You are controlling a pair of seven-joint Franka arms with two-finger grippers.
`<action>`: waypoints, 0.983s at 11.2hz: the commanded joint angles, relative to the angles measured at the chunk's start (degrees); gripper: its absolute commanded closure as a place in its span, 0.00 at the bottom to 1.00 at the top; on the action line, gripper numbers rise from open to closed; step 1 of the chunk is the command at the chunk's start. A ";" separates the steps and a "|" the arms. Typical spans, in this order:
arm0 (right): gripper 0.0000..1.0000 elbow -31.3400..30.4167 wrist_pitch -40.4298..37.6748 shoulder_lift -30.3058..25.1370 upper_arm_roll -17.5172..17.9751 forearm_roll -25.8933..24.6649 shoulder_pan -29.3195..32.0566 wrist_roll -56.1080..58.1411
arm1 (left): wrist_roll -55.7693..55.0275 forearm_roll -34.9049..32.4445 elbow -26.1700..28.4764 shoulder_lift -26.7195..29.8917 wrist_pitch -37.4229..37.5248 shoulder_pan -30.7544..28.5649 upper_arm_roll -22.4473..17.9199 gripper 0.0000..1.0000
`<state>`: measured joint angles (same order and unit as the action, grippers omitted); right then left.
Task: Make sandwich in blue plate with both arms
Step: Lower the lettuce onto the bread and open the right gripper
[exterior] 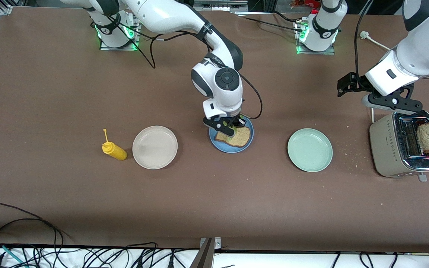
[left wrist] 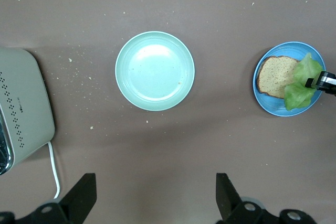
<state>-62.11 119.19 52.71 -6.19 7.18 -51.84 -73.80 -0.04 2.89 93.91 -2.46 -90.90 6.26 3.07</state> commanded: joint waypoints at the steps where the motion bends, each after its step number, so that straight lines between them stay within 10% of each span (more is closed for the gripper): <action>1: 0.96 2.16 3.06 3.18 -0.14 -1.20 -0.28 -1.52 | -0.67 -0.25 -0.40 0.26 0.99 0.24 -0.17 0.00; 2: 0.23 2.08 4.02 3.62 -0.23 -1.29 -0.36 -1.70 | -0.67 -0.25 -0.40 0.26 0.99 0.24 -0.17 0.00; 3: 0.00 1.99 4.73 3.80 -0.23 -2.60 -0.63 -2.05 | -0.67 -0.25 -0.40 0.26 0.99 0.24 -0.17 0.00; 11: 0.00 1.99 -3.59 -3.92 0.30 -2.61 3.23 3.02 | -0.66 -0.25 -0.40 0.26 1.08 0.24 -0.26 0.00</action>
<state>-60.10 121.06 52.70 -6.51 5.26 -50.28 -73.90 -0.04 2.89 93.91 -2.46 -90.81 6.25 3.07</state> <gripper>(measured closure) 0.004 0.000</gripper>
